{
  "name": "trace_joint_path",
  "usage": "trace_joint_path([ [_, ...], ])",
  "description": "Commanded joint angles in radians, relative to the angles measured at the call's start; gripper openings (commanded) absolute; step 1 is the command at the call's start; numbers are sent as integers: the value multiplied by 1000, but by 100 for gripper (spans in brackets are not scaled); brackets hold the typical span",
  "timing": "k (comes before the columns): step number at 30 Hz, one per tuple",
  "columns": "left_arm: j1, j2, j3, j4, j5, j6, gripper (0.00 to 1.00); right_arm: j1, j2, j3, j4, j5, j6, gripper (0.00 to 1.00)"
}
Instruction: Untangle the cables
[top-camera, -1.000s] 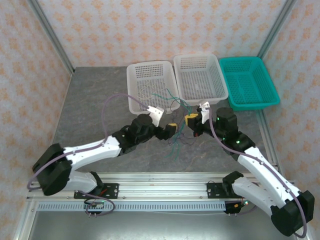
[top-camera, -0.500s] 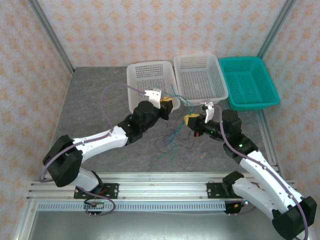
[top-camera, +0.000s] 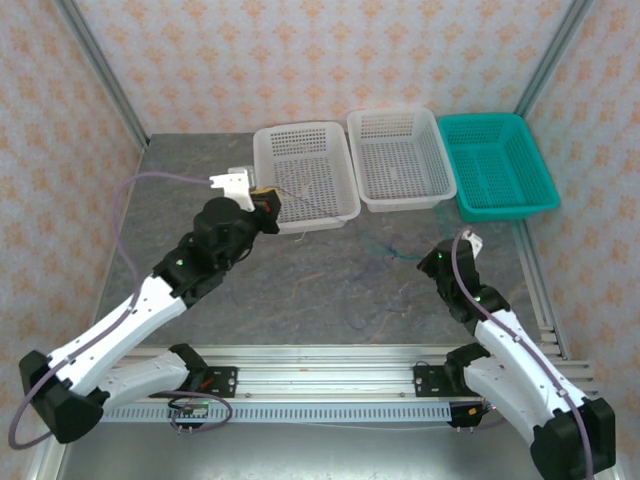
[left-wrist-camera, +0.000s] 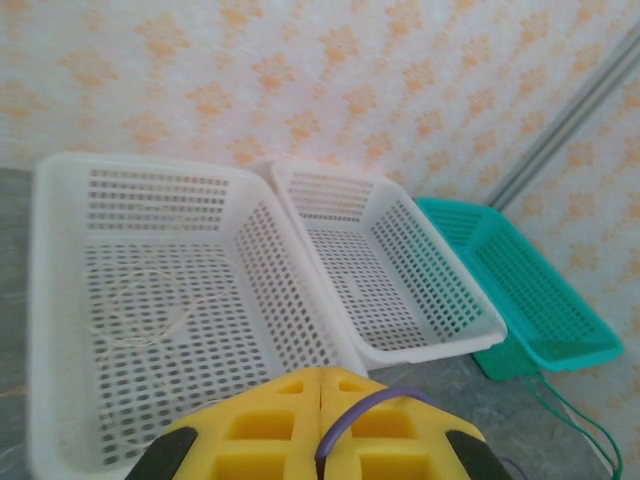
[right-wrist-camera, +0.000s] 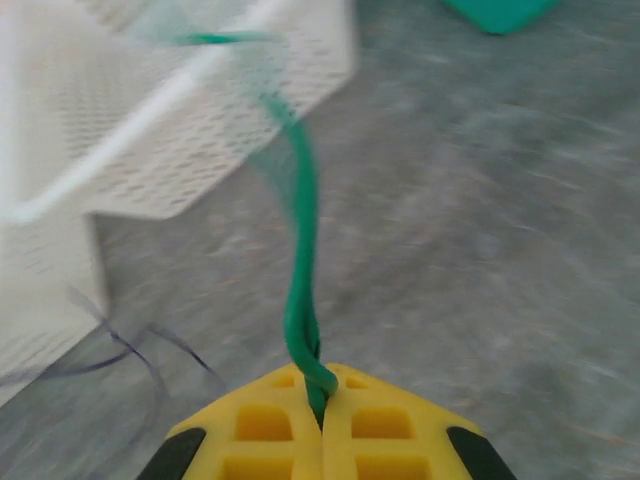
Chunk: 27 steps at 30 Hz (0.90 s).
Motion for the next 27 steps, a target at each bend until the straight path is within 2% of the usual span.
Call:
trace_joint_path([
  [1,52,-59,68,-191,-66,-9,0,-105,28,-21,-80,81,138,0],
  [5,131,-96,138,-311,-77,12,0,-266,100,-18,-103,-13,181,0],
  [8,227,-113,193,-394,-61,33,0,-379,169,3,-124,-68,210,0],
  [14,407,-117,301,-471,-10,58,0,-477,297,65,-168,-42,239,0],
  [17,497,-107,353,-473,70,35,0,-506,345,74,-159,-40,252,0],
  [20,538,-89,408,-479,101,19,0,-513,367,74,-158,-14,263,0],
  [21,541,-83,418,-466,126,16,0,-513,367,69,-139,-37,253,0],
  [22,541,-79,421,-441,168,10,0,-514,363,50,-80,-117,218,0],
  [25,541,-40,437,-339,375,-17,0,-510,331,-14,106,-360,166,1],
  [27,541,-9,468,-304,451,-38,0,-484,284,-11,80,-387,162,6],
])
